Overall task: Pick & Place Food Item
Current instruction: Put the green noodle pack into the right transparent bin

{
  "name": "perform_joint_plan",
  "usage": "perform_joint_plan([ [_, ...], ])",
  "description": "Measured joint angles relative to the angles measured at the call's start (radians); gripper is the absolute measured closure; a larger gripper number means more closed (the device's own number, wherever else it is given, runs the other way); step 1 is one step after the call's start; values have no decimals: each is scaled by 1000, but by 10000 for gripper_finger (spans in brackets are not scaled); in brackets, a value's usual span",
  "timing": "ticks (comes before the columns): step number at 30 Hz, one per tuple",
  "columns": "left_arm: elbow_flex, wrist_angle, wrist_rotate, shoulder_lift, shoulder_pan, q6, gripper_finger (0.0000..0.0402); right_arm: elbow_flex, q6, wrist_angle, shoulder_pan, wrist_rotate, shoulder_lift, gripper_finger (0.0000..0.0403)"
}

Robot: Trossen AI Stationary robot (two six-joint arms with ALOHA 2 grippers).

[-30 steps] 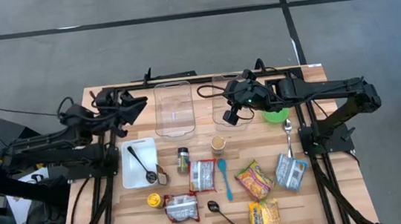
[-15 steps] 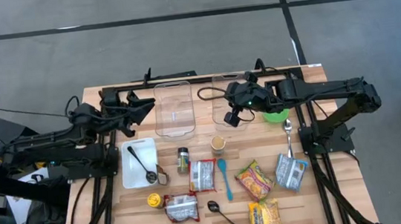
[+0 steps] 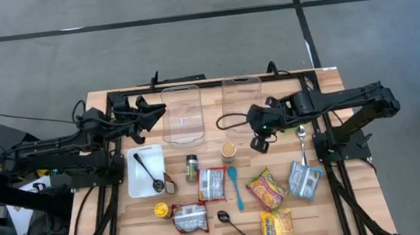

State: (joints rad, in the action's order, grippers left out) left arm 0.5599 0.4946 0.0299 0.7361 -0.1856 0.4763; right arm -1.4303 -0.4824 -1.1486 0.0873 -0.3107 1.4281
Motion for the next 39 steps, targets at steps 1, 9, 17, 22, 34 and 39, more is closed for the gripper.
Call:
perform_joint_plan([
  [1,0,0,0,0,0,0,300,0,-29,-13,9,0,0,400],
  [9,0,0,0,0,0,0,300,0,-185,-27,66,-11,0,400],
  [17,0,0,0,0,3,0,300,0,-374,-26,110,-57,0,400],
  [22,0,-1,0,0,3,0,300,0,-474,-26,132,-65,0,400],
  [34,0,-8,-55,0,3,0,300,0,-444,-25,232,-159,0,400],
  [39,0,-8,-62,0,3,0,300,66,-434,10,255,-169,0,400],
])
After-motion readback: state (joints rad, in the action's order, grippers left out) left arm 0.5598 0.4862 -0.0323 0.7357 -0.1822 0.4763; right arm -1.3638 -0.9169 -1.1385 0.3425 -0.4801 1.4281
